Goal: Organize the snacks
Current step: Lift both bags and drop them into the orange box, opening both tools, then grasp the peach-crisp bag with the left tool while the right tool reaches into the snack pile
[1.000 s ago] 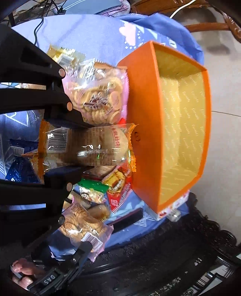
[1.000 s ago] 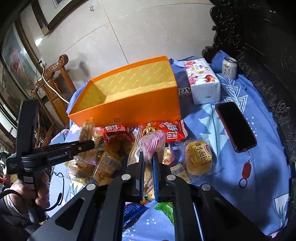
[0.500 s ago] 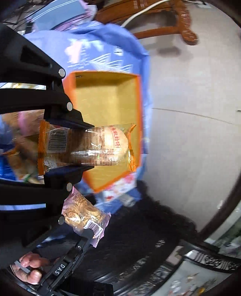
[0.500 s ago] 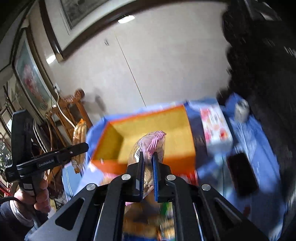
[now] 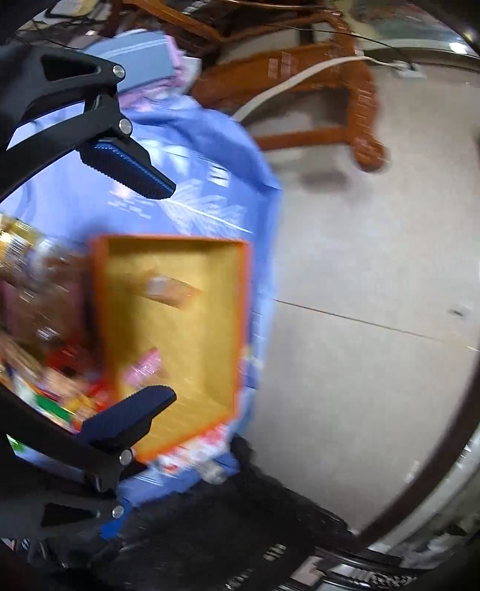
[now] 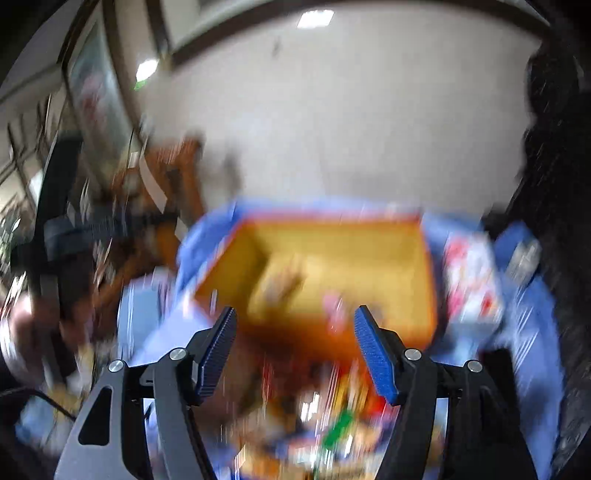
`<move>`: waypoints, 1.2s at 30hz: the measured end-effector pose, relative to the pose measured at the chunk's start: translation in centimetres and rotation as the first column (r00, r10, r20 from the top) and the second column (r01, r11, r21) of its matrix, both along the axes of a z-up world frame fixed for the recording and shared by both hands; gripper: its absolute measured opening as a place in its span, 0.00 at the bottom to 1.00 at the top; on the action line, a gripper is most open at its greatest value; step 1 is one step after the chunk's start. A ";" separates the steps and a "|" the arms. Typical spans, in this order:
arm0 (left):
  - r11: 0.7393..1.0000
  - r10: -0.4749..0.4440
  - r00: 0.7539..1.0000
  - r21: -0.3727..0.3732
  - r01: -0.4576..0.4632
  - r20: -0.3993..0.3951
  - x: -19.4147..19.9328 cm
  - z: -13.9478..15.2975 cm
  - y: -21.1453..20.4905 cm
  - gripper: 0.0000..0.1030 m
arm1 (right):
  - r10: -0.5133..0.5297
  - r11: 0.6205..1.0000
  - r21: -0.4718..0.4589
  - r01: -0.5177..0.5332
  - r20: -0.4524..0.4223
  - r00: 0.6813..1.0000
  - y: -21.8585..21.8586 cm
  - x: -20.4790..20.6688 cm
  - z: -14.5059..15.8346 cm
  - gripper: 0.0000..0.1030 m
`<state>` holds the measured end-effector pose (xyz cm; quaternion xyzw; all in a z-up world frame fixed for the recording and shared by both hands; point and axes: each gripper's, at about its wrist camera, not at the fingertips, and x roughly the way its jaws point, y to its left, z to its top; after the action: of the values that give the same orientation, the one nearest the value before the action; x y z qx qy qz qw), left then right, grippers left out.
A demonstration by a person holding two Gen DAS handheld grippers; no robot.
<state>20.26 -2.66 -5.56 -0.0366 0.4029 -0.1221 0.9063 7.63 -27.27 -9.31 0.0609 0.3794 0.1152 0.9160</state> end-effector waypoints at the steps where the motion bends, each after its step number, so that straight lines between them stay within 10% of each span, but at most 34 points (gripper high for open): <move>1: 1.000 0.006 1.000 0.011 -0.006 -0.017 -0.8 -1.0 0.6 0.96 | 0.024 1.000 0.002 -0.024 -0.046 0.999 0.2 -0.7 -1.3 0.64; 8: 0.998 0.017 0.994 0.065 -0.010 -0.108 -7.0 -6.3 3.7 0.96 | 0.125 0.992 0.006 -0.127 -0.226 0.966 2.6 -5.7 -8.0 0.97; 18: 0.990 -0.035 0.986 0.129 0.057 -0.162 -11.7 -9.3 3.1 0.96 | 0.188 0.975 -0.048 -0.215 -0.323 0.927 4.9 -4.9 -11.4 0.97; 23: 0.981 -0.056 0.986 0.173 0.084 -0.160 -13.5 -9.6 3.2 0.96 | 0.354 0.892 -0.154 -0.426 -0.348 0.868 7.8 -4.1 -13.2 0.97; 27: 0.977 -0.055 0.984 0.195 0.088 -0.167 -14.5 -10.0 3.6 0.96 | 0.426 0.821 -0.217 -0.529 -0.384 0.819 9.4 -3.5 -14.8 0.83; 31: 0.976 -0.056 0.980 0.198 0.095 -0.192 -14.6 -10.9 3.6 0.96 | 0.463 0.841 -0.091 -0.534 -0.389 0.796 9.6 -3.0 -14.8 0.43; 36: 0.966 -0.093 0.972 0.216 0.141 -0.218 -14.1 -12.7 2.2 0.96 | 0.426 0.879 -0.046 -0.475 -0.372 0.825 8.8 -4.3 -13.6 0.36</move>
<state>6.12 -0.43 -18.22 0.0802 0.5073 -0.1237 0.8491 3.37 -18.49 -22.94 -0.0738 0.5468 0.2895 0.7821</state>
